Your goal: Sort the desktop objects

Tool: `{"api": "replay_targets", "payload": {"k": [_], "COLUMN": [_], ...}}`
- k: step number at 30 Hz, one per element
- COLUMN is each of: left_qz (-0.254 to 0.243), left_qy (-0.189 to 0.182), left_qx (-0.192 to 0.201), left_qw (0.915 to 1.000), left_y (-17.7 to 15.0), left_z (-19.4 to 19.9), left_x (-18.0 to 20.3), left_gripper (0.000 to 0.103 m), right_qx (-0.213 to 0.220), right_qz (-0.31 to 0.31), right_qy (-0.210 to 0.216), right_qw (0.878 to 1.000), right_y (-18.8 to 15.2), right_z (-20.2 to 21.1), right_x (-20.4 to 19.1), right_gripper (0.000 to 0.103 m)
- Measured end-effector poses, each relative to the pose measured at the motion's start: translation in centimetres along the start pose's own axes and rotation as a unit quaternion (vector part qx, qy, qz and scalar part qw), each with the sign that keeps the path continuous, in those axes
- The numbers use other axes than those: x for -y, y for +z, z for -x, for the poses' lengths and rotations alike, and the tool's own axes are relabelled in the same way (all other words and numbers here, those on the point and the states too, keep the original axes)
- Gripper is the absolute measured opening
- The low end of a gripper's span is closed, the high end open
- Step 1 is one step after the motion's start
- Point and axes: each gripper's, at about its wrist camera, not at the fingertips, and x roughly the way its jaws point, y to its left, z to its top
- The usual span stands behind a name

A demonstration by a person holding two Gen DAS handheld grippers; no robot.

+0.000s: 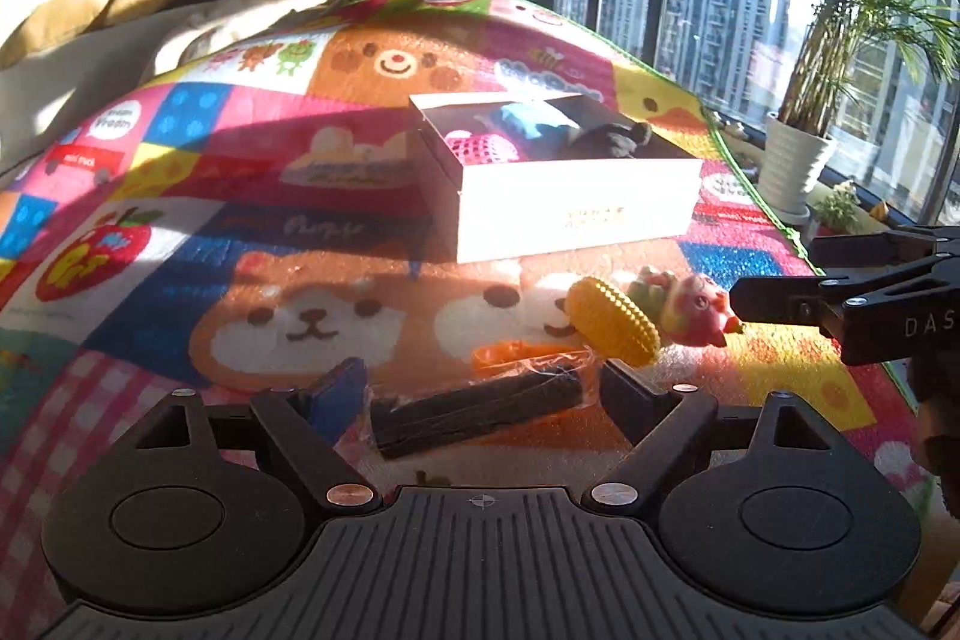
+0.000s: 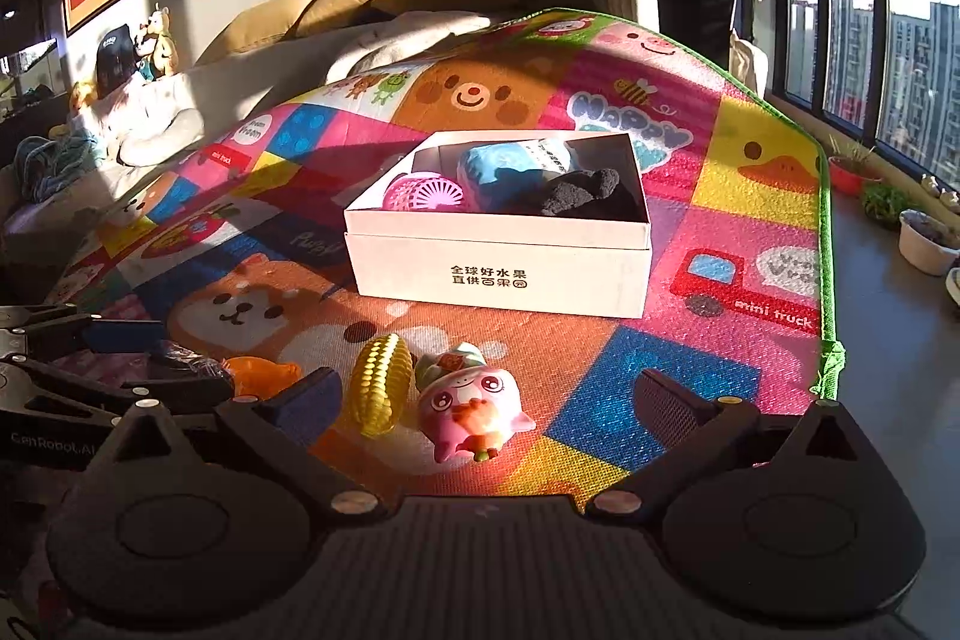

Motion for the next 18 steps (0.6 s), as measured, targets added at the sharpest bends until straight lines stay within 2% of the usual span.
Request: {"api": "replay_targets", "payload": {"k": [3, 11, 13, 14, 18], "left_qz": [0.008, 0.007, 0.005, 0.003, -0.014], "left_qy": [-0.006, 0.018, 0.016, 0.015, -0.014], "left_qx": [-0.003, 0.012, 0.008, 0.008, -0.004], "left_qw": [0.9999, 0.9997, 0.9998, 0.9998, 0.9998], "left_y": [-1.2, -2.3, -2.3, -2.3, -2.4], "left_z": [-0.2, -0.1, -0.1, -0.1, -0.5], "left_x": [0.0, 0.6, 0.7, 0.8, 1.5], "left_gripper": [0.095, 0.102, 0.102, 0.103, 0.103], "right_qx": [-0.01, -0.062, -0.082, -0.072, -0.08], "right_qz": [-0.008, -0.028, -0.044, -0.043, -0.028], "right_qy": [-0.005, -0.023, -0.02, -0.022, -0.034], "right_qw": [1.0, 0.997, 0.995, 0.996, 0.996], "right_y": [-1.1, -4.1, -4.6, -4.9, -5.0], "right_z": [0.5, 0.0, -0.5, -0.3, -0.6], "right_x": [-0.5, -0.6, -0.2, -0.3, -0.9], "right_gripper": [0.103, 0.103, 0.103, 0.103, 0.103]}}
